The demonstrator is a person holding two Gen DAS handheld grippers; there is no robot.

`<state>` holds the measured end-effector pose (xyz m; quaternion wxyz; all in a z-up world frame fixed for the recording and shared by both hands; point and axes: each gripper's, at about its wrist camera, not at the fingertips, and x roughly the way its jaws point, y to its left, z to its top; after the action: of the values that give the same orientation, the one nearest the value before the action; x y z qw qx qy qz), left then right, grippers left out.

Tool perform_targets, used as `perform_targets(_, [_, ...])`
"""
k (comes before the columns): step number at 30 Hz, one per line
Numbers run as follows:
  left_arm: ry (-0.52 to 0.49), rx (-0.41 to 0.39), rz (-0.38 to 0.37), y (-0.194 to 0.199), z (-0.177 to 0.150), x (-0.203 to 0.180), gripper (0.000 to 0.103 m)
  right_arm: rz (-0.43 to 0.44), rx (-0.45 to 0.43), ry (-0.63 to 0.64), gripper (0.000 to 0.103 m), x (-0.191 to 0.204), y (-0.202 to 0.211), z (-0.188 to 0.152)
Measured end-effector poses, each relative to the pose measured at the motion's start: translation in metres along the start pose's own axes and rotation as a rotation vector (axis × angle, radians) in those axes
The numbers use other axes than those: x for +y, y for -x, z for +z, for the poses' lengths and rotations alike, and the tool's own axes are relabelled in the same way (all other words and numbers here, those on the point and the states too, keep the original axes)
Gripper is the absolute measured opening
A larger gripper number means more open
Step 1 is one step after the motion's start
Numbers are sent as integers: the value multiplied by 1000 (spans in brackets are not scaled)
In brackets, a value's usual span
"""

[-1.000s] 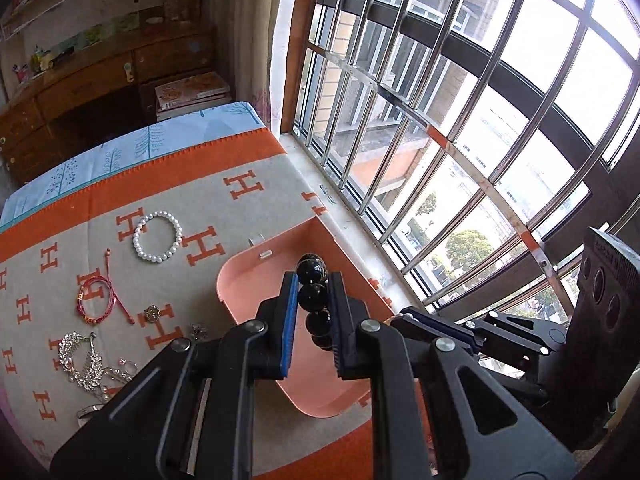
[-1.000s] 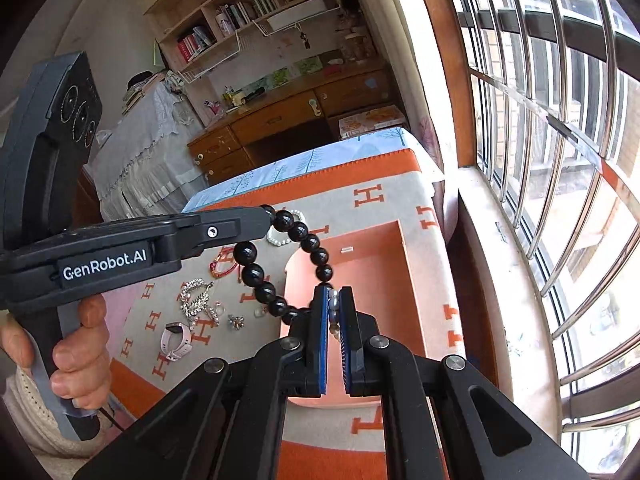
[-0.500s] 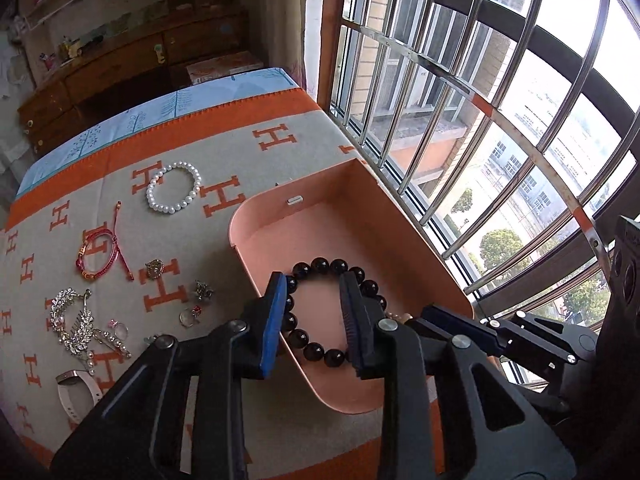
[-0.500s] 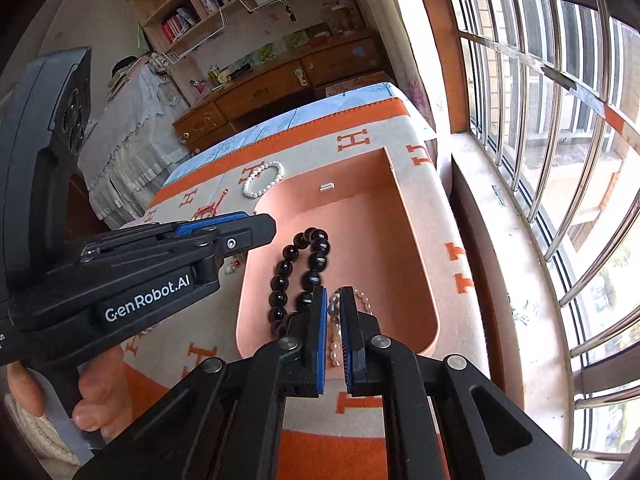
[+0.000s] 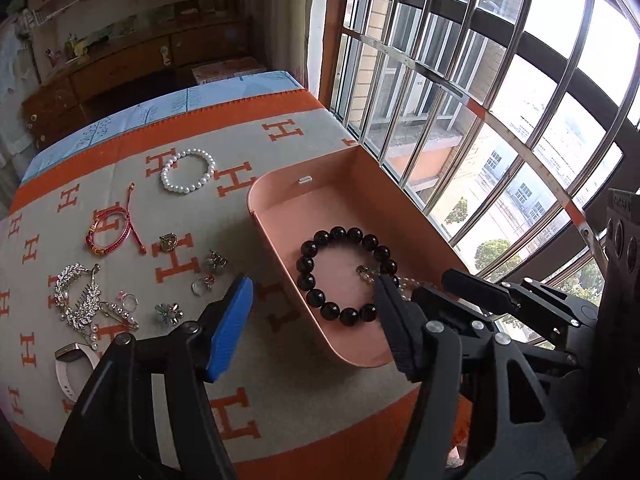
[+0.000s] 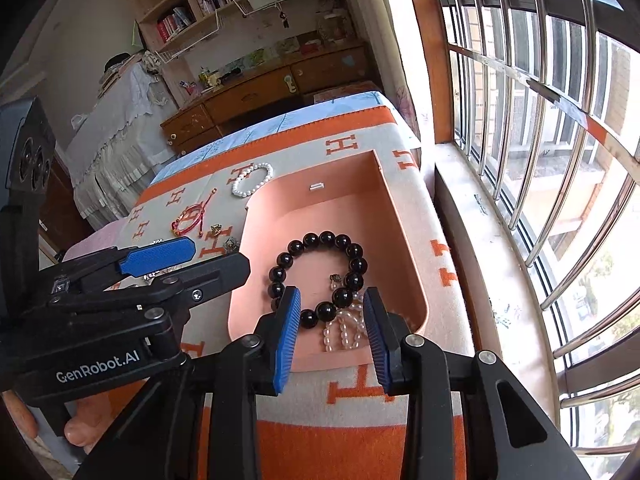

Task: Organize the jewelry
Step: 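Withdraw both tools from the pink box toward the remaining bracelets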

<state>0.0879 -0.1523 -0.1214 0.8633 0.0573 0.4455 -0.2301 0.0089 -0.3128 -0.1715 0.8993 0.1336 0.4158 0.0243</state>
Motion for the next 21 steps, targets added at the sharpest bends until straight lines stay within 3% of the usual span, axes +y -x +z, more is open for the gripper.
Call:
perform_targets(7, [6, 9, 8, 3, -10, 12, 60, -7, 15, -23, 33, -5, -2, -6])
perform_targets(21, [65, -150, 48, 38, -21, 46, 60, -15, 26, 13, 33, 14, -6, -2])
